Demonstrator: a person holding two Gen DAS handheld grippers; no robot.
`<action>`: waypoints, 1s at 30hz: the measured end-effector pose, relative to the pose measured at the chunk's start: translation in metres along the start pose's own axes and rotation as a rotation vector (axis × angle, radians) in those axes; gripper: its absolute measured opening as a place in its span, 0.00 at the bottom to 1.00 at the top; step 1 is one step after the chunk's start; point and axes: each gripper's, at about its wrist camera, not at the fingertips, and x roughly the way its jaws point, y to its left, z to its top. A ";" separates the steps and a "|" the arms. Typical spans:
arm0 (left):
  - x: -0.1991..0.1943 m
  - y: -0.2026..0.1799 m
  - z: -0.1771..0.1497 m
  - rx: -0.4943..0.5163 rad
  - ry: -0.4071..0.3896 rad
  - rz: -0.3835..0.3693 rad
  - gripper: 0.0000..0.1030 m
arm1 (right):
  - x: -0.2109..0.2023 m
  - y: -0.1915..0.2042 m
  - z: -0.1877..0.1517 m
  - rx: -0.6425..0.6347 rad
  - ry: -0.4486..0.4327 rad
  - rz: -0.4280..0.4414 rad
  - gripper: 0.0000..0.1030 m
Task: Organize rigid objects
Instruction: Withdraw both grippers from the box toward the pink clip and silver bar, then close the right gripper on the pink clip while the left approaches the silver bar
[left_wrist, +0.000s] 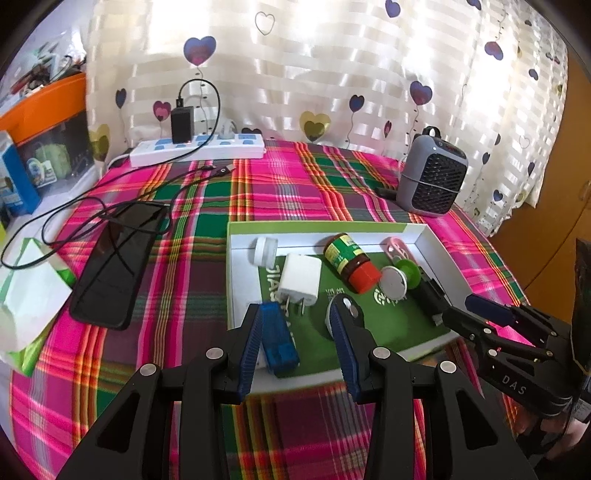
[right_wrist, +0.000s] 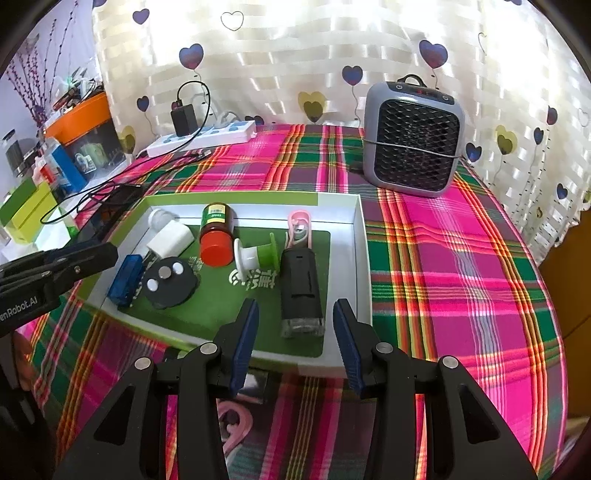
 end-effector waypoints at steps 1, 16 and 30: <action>-0.002 0.000 -0.002 -0.001 -0.003 -0.001 0.36 | -0.001 0.000 -0.001 0.001 -0.002 0.001 0.42; -0.025 -0.001 -0.038 -0.011 -0.001 -0.030 0.36 | -0.030 0.009 -0.021 0.001 -0.036 0.008 0.42; -0.034 -0.001 -0.063 -0.023 0.012 -0.071 0.36 | -0.046 0.019 -0.047 0.015 -0.030 0.022 0.42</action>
